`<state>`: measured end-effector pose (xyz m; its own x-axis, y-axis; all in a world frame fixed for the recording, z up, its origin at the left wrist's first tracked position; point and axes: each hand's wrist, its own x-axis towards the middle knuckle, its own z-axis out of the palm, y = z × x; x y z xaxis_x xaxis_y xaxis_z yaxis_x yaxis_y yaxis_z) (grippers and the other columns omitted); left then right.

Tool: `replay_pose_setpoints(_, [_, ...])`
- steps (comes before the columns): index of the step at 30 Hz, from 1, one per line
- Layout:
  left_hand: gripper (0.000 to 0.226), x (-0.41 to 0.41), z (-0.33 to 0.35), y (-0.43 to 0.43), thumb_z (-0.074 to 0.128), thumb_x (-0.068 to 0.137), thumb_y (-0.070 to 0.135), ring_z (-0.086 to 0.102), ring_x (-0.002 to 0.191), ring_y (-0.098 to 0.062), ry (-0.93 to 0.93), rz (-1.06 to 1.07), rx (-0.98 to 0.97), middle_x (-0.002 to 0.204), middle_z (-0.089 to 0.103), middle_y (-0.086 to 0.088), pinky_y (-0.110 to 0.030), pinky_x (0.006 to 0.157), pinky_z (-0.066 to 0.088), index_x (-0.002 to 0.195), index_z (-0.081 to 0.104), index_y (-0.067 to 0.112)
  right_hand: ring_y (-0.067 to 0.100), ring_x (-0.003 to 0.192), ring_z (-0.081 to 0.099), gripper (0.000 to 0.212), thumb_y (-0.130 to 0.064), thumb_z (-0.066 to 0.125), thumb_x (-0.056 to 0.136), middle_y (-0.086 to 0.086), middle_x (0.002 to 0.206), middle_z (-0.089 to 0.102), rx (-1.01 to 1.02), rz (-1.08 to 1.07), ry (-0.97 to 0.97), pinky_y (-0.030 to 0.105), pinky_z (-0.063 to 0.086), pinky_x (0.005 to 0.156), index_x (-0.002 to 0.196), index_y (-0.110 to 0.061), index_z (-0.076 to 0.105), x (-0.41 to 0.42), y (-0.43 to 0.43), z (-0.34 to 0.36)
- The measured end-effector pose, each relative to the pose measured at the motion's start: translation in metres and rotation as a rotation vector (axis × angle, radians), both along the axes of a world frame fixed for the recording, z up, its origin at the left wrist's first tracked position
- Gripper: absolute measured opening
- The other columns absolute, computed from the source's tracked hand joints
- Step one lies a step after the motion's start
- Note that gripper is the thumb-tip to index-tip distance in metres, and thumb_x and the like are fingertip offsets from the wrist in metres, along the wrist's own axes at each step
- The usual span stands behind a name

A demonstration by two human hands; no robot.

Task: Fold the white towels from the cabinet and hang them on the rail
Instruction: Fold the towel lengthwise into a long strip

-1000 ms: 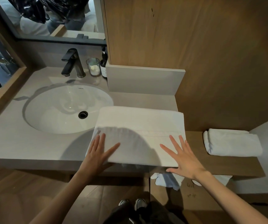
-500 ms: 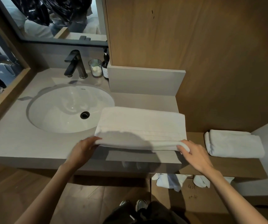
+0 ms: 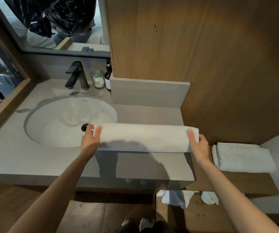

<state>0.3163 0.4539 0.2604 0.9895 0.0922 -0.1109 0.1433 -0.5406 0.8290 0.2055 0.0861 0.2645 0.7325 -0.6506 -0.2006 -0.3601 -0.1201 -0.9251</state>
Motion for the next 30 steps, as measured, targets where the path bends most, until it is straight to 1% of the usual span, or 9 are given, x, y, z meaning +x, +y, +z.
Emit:
replay_pose_setpoints(4, [0.036, 0.013, -0.004, -0.011, 0.028, 0.093, 0.059, 0.058, 0.095, -0.037, 0.015, 0.012, 0.093, 0.104, 0.058, -0.013, -0.053, 0.088, 0.049, 0.114, 0.035, 0.030, 0.018, 0.100, 0.056, 0.043, -0.049, 0.057, 0.092, 0.002, 0.108, 0.058, -0.065, 0.101, 0.100, 0.033, 0.050, 0.083, 0.117, -0.015, 0.048, 0.003, -0.003, -0.017])
replay_pose_setpoints(9, [0.026, 0.027, -0.014, -0.020, 0.025, 0.100, 0.048, 0.059, 0.088, -0.041, 0.040, 0.048, 0.242, 0.093, 0.060, -0.021, -0.050, 0.079, 0.048, 0.105, 0.031, 0.024, 0.011, 0.090, 0.058, 0.030, -0.041, 0.047, 0.099, 0.000, 0.099, 0.059, -0.133, 0.148, 0.046, 0.023, 0.047, 0.065, 0.109, -0.013, 0.046, 0.016, -0.006, -0.019])
replay_pose_setpoints(12, [0.023, 0.035, -0.021, -0.021, 0.025, 0.101, 0.044, 0.058, 0.086, -0.041, 0.064, 0.034, 0.329, 0.089, 0.058, -0.020, -0.044, 0.073, 0.044, 0.102, 0.029, 0.022, 0.014, 0.084, 0.061, 0.030, -0.045, 0.042, 0.100, 0.001, 0.096, 0.061, -0.259, 0.181, 0.103, 0.038, 0.053, 0.065, 0.107, -0.016, 0.044, 0.026, -0.009, -0.024])
replay_pose_setpoints(14, [0.025, 0.038, -0.026, -0.020, 0.024, 0.101, 0.046, 0.060, 0.085, -0.042, 0.059, 0.020, 0.364, 0.092, 0.061, -0.022, -0.045, 0.074, 0.046, 0.103, 0.030, 0.022, 0.019, 0.075, 0.061, 0.031, -0.049, 0.037, 0.100, 0.002, 0.086, 0.061, -0.378, 0.182, 0.183, 0.043, 0.052, 0.061, 0.104, -0.019, 0.042, 0.029, -0.010, -0.030])
replay_pose_setpoints(17, [0.028, 0.041, -0.029, -0.021, 0.026, 0.102, 0.044, 0.060, 0.086, -0.043, 0.055, 0.012, 0.403, 0.094, 0.063, -0.024, -0.042, 0.071, 0.043, 0.109, 0.035, 0.018, 0.020, 0.062, 0.058, 0.030, -0.048, 0.033, 0.100, 0.003, 0.071, 0.058, -0.530, 0.161, 0.275, 0.030, 0.039, 0.049, 0.102, -0.019, 0.041, 0.032, -0.009, -0.035])
replay_pose_setpoints(20, [0.030, 0.042, -0.030, -0.022, 0.027, 0.102, 0.045, 0.060, 0.086, -0.042, 0.041, 0.004, 0.421, 0.095, 0.064, -0.023, -0.042, 0.070, 0.043, 0.112, 0.038, 0.018, 0.019, 0.059, 0.056, 0.028, -0.045, 0.032, 0.101, 0.003, 0.068, 0.056, -0.601, 0.129, 0.301, 0.028, 0.039, 0.048, 0.098, -0.018, 0.041, 0.033, -0.007, -0.038])
replay_pose_setpoints(24, [0.031, 0.046, -0.034, -0.022, 0.029, 0.101, 0.046, 0.060, 0.087, -0.042, 0.051, 0.015, 0.426, 0.096, 0.064, -0.022, -0.040, 0.071, 0.042, 0.113, 0.041, 0.019, 0.021, 0.062, 0.057, 0.028, -0.040, 0.036, 0.102, 0.006, 0.073, 0.058, -0.595, 0.070, 0.293, 0.035, 0.049, 0.053, 0.097, -0.013, 0.045, 0.031, -0.003, -0.043])
replay_pose_setpoints(27, [0.036, 0.049, -0.033, -0.023, 0.029, 0.100, 0.049, 0.061, 0.089, -0.040, 0.112, 0.045, 0.434, 0.099, 0.065, -0.021, -0.043, 0.076, 0.045, 0.117, 0.041, 0.020, 0.023, 0.070, 0.061, 0.023, -0.033, 0.044, 0.101, 0.009, 0.086, 0.063, -0.551, 0.043, 0.287, 0.038, 0.056, 0.060, 0.108, -0.011, 0.047, 0.030, -0.001, -0.040])
replay_pose_setpoints(30, [0.036, 0.046, -0.025, -0.027, 0.033, 0.101, 0.042, 0.060, 0.099, -0.039, 0.111, 0.105, 0.412, 0.117, 0.062, -0.017, -0.047, 0.084, 0.046, 0.126, 0.040, 0.017, 0.027, 0.096, 0.061, 0.029, -0.020, 0.055, 0.097, 0.011, 0.113, 0.062, -0.523, 0.015, 0.245, 0.040, 0.055, 0.074, 0.123, -0.012, 0.045, 0.030, 0.005, -0.031])
